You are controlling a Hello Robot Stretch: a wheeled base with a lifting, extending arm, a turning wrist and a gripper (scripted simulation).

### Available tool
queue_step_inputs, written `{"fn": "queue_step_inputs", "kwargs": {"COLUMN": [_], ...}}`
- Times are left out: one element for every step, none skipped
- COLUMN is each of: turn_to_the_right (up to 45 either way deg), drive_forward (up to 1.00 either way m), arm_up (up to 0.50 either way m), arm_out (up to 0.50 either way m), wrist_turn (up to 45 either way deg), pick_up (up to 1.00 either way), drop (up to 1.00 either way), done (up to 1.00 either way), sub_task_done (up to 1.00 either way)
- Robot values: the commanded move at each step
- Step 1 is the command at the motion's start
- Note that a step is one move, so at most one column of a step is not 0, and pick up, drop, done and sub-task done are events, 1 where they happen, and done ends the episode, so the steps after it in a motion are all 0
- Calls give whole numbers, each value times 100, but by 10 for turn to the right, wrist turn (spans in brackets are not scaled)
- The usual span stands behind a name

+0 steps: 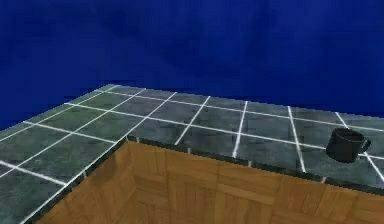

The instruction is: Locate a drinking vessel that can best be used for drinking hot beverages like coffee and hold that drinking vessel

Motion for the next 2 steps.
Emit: {"fn": "queue_step_inputs", "kwargs": {"turn_to_the_right": [0, -390], "drive_forward": [10, 0], "arm_up": [0, 0], "arm_out": [0, 0], "wrist_turn": [0, 0], "pick_up": [0, 0], "drop": [0, 0], "done": [0, 0], "sub_task_done": [0, 0]}}
